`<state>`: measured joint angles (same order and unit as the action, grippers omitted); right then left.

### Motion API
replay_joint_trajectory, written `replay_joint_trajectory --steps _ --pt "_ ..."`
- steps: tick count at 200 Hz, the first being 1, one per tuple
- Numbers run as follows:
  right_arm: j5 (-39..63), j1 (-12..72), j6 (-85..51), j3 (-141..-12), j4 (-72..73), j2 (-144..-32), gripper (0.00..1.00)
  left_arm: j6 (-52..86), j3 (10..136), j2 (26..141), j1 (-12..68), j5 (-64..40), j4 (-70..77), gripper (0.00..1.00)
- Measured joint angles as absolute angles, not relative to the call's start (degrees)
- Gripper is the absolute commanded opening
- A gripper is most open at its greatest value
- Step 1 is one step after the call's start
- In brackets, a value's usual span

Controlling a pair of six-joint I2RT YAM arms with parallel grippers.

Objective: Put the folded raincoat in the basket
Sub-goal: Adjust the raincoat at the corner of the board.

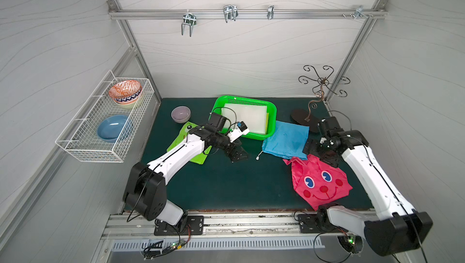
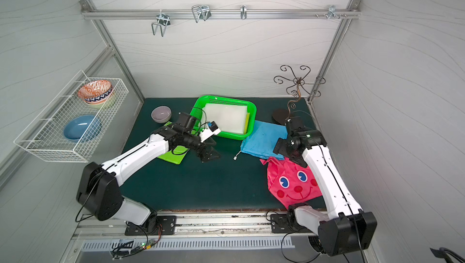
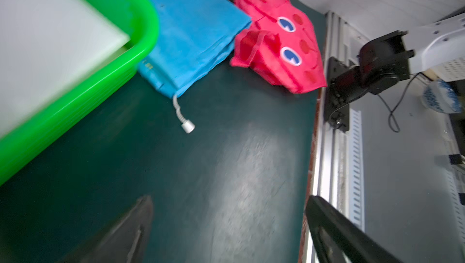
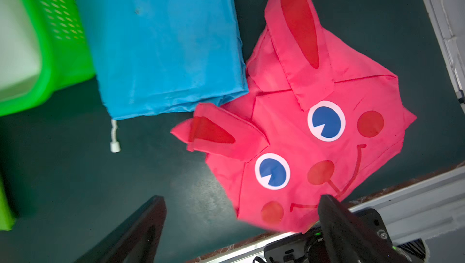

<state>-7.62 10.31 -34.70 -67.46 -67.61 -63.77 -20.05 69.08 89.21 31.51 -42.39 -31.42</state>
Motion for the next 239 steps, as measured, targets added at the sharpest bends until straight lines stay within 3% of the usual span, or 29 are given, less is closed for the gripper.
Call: replay_joint_trajectory --steps 41,68,93,120,169,196,239 --pt "-1.04 -6.02 -34.44 -63.94 -65.67 -60.03 0.99 -11.84 78.81 101.71 41.93 -43.46 -24.84 0.98" --pt "8.27 -20.71 -34.68 -57.01 -58.81 -63.55 0.96 -9.08 84.82 110.8 48.71 -42.46 -22.57 0.93" --pt "14.26 -28.88 -35.51 -51.29 -51.88 -68.27 0.96 -4.27 88.03 117.45 53.3 -41.52 -20.93 0.92" --pt "14.55 -30.85 -37.74 -47.64 -47.24 -70.61 0.96 1.1 87.02 119.31 56.01 -39.57 -18.57 0.94" --pt "2.22 -31.11 -45.3 -45.95 -46.35 -70.46 0.99 7.84 92.58 124.51 56.36 -34.44 -17.45 0.93" --pt "-1.54 -32.08 -48.27 -41.43 -45.36 -65.12 0.99 11.22 92.16 126.19 56.31 -34.39 -17.37 0.93" --pt "-1.72 -41.28 -50.0 -34.92 -43.81 -60.18 0.99 12.62 92.14 126.76 56.31 -34.06 -17.39 0.93"
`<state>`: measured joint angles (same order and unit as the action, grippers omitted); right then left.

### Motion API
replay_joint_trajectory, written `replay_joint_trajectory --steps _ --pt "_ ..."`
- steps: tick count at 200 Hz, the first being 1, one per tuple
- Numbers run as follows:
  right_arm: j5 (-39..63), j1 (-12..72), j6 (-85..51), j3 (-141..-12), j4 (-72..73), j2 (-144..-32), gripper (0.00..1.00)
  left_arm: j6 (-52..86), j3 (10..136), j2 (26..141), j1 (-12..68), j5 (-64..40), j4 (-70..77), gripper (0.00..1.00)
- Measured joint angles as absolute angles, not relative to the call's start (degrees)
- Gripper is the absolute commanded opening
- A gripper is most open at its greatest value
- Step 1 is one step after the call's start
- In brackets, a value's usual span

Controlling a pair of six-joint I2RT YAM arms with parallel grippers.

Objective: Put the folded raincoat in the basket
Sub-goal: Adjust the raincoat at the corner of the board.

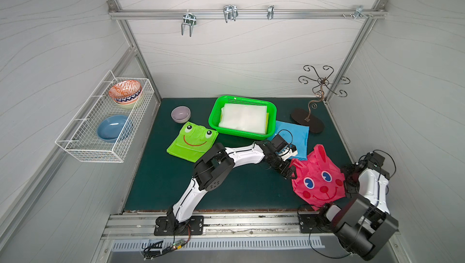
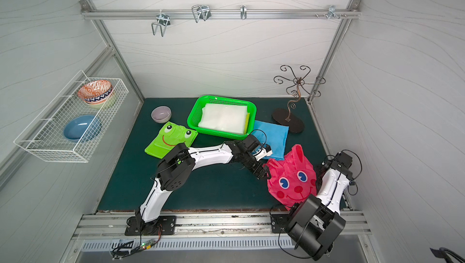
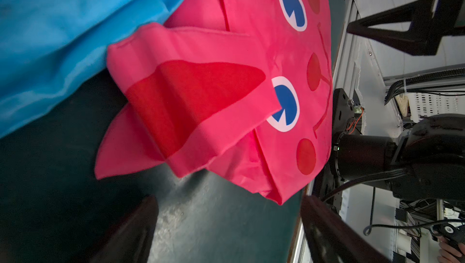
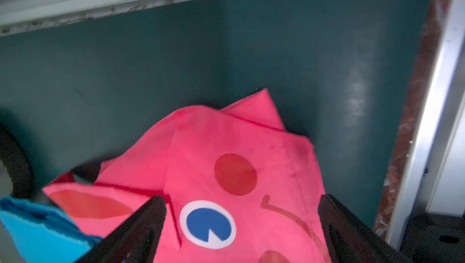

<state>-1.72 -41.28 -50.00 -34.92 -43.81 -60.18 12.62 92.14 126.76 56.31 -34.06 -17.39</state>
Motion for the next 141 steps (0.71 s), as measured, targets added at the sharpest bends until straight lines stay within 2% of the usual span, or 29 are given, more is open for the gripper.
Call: replay_joint_trajectory --steps 42,118,141 --pt "0.69 -45.82 -49.93 -28.12 -38.44 -55.48 0.97 12.71 92.14 126.76 56.31 -34.06 -17.26 0.93" --pt "7.99 -49.36 -49.17 -25.58 -31.44 -60.62 0.8 12.34 92.01 126.76 56.38 -34.04 -17.26 0.94" --pt "8.71 -49.69 -47.99 -25.47 -31.11 -60.88 0.71 12.21 92.01 126.76 56.42 -34.04 -17.28 0.94"
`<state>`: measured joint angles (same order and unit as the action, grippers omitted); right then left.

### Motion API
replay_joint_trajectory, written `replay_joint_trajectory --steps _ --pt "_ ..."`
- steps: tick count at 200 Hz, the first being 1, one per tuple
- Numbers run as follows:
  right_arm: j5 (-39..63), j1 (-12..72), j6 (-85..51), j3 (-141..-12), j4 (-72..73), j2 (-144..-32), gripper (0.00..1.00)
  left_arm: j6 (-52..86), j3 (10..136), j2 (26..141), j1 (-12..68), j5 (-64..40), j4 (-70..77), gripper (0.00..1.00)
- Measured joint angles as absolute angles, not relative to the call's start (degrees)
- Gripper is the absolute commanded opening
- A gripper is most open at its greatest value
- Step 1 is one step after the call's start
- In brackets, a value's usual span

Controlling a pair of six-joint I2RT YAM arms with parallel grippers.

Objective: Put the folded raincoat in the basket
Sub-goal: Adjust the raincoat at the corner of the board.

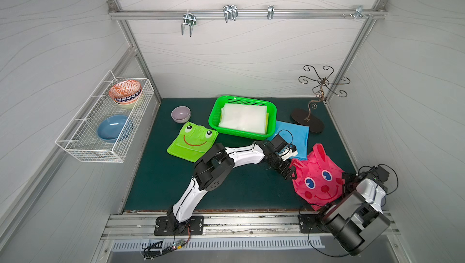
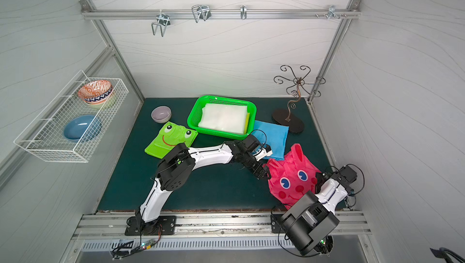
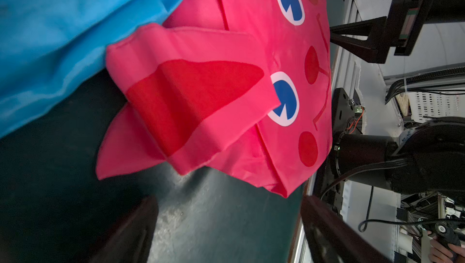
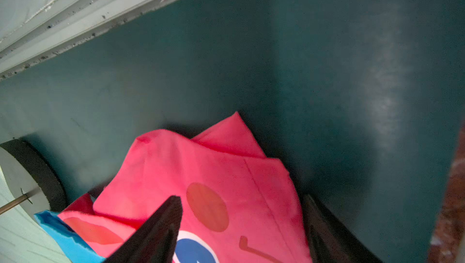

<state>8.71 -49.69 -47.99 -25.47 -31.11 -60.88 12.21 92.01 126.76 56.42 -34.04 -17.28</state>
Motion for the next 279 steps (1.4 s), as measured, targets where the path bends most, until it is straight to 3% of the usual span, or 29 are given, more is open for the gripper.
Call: replay_joint_trajectory --steps 18,75,107,145,185,279 --pt "10.92 -49.84 -46.92 -24.49 -26.59 -60.99 0.57 12.21 92.01 126.74 56.42 -34.06 -17.3 0.94" --pt "21.02 -49.47 -41.34 -21.98 -12.05 -66.41 0.28 11.7 92.01 126.76 56.42 -34.09 -17.72 0.94" --pt "23.99 -49.19 -37.8 -21.3 -10.76 -67.57 0.0 10.7 92.03 126.8 56.42 -34.13 -18.44 0.94" --pt "26.61 -48.99 -34.94 -21.47 -12.34 -65.98 0.0 7.81 92.12 126.78 56.23 -34.33 -20.56 0.94" --pt "23.53 -47.59 -34.92 -25.02 -20.75 -53.71 0.0 3.09 92.14 124.38 55.48 -35.33 -23.79 0.95" --pt "10.63 -31.68 -44.36 -36.71 -36.95 -42.48 0.0 -8.99 90.89 111.77 51.35 -39.13 -29.78 0.96"
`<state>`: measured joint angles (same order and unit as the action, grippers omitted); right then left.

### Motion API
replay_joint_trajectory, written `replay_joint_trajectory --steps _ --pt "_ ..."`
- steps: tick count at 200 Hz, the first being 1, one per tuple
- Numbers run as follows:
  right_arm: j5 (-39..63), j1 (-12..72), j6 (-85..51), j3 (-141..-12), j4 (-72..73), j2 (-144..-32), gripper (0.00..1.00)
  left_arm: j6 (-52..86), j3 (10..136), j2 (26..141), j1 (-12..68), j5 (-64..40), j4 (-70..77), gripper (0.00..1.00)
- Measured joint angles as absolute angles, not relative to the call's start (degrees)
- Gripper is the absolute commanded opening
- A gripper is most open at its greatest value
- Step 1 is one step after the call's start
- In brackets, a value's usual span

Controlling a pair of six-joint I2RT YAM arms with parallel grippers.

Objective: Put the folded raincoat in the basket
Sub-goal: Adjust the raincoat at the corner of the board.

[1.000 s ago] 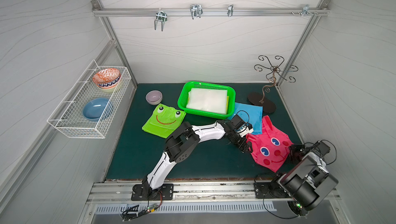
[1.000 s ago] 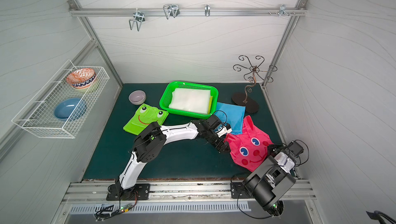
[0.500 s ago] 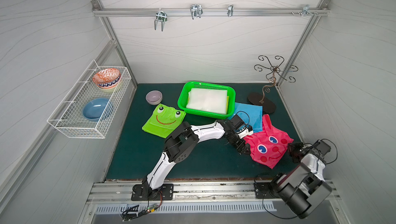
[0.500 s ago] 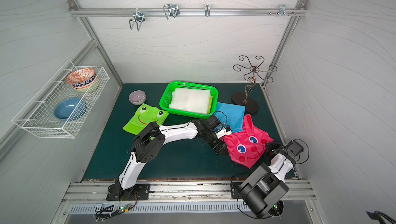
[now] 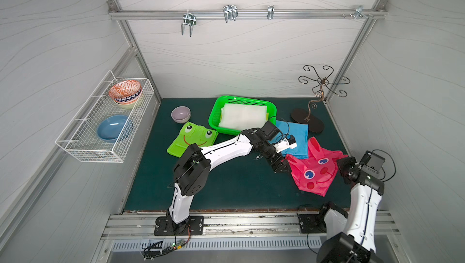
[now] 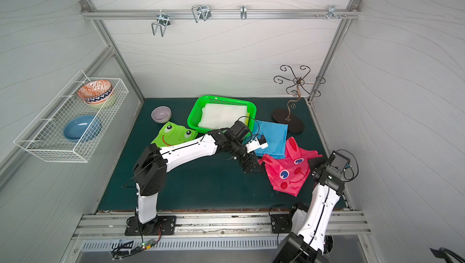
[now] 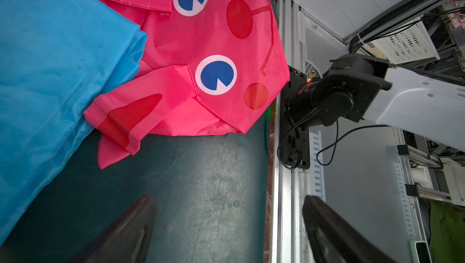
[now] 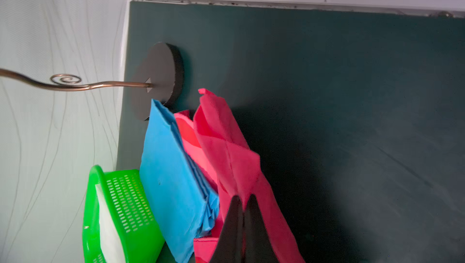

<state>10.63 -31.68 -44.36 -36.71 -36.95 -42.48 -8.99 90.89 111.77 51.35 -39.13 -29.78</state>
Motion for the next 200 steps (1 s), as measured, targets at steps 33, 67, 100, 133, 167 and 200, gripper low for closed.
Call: replay_joint_trajectory --steps 33,67,100,133,167,200 --pt "8.21 -28.73 -45.04 -44.69 -40.62 -42.61 0.0 -10.46 89.91 110.56 48.71 -39.59 -30.65 0.96" --pt "6.44 -25.5 -45.01 -51.62 -43.66 -43.48 0.0 -11.86 89.21 109.06 47.37 -39.57 -31.62 0.96" --pt "5.3 -20.21 -44.93 -58.59 -47.57 -44.73 0.0 -12.73 89.08 106.52 46.98 -39.64 -32.53 0.96" --pt "4.4 -13.5 -43.53 -64.69 -49.6 -46.39 0.0 -14.02 88.53 104.14 45.08 -39.99 -33.45 0.97" --pt "3.46 -4.01 -39.88 -69.21 -52.82 -48.38 0.0 -15.0 88.53 102.08 40.84 -41.23 -35.0 0.97" --pt "2.28 4.25 -34.61 -76.01 -57.65 -50.19 0.0 -16.43 88.75 99.07 36.84 -43.31 -37.91 0.97"
